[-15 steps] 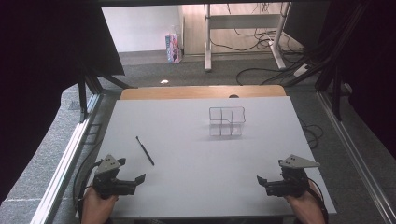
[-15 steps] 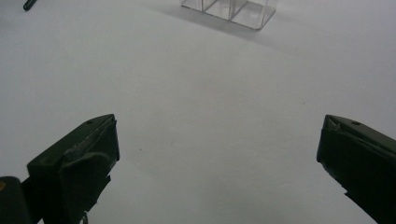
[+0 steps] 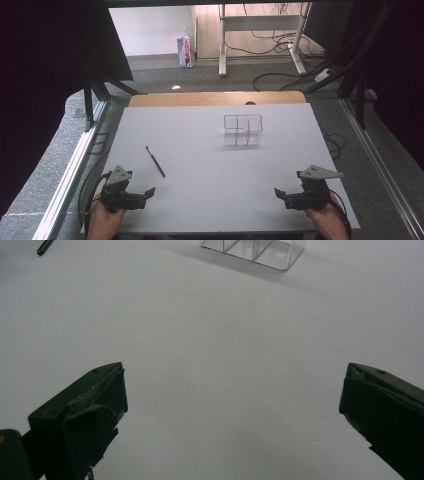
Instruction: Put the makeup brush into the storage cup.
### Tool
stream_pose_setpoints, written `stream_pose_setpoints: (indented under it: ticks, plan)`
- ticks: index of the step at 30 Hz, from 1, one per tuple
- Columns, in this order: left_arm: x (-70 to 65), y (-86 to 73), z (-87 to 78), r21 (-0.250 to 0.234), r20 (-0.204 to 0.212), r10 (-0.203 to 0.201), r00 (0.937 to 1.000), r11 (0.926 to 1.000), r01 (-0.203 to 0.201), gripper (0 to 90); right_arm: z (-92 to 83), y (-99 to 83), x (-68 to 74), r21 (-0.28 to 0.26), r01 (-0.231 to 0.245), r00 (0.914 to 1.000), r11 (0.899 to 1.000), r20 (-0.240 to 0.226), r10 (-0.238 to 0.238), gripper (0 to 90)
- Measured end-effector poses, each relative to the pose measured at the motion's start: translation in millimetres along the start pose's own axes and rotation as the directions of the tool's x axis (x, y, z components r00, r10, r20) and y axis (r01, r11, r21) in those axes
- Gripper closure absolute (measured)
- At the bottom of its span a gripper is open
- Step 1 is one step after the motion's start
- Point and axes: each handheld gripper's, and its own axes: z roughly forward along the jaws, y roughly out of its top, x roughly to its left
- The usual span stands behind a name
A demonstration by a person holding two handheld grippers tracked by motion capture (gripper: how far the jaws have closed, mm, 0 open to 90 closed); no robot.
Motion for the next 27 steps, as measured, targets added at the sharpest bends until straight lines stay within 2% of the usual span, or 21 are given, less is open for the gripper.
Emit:
stream_pose_setpoints:
  ticks: [5,10,15,21,27]
  plan:
    - [-0.8,-0.4,1.4,0.022,0.009,-0.022,0.9997,0.9995,0.022,0.1,1.1,0.6,1.2,0.006,0.012,0.9999,1.000,0.001,-0.012,0.0]
    - [0.8,-0.5,-0.2,0.019,0.019,-0.046,0.9988,0.9988,0.045,0.1,1.1,1.7,2.3,-0.002,0.031,0.9995,1.000,-0.004,-0.031,0.0]
    - [3.2,1.0,-0.8,0.033,0.018,-0.060,0.9980,0.9977,0.059,0.1,0.9,2.2,2.2,-0.008,0.027,0.9996,1.000,-0.007,-0.027,0.0]
    - [1.6,6.8,-1.5,0.051,-0.012,-0.043,0.9990,0.9977,0.043,0.1,1.5,3.1,2.4,-0.011,0.036,0.9993,0.999,-0.010,-0.036,0.0]
    - [2.7,11.8,-0.7,0.059,-0.019,-0.035,0.9992,0.9976,0.036,0.1,2.4,3.3,2.7,-0.004,0.039,0.9992,0.999,-0.006,-0.039,0.0]
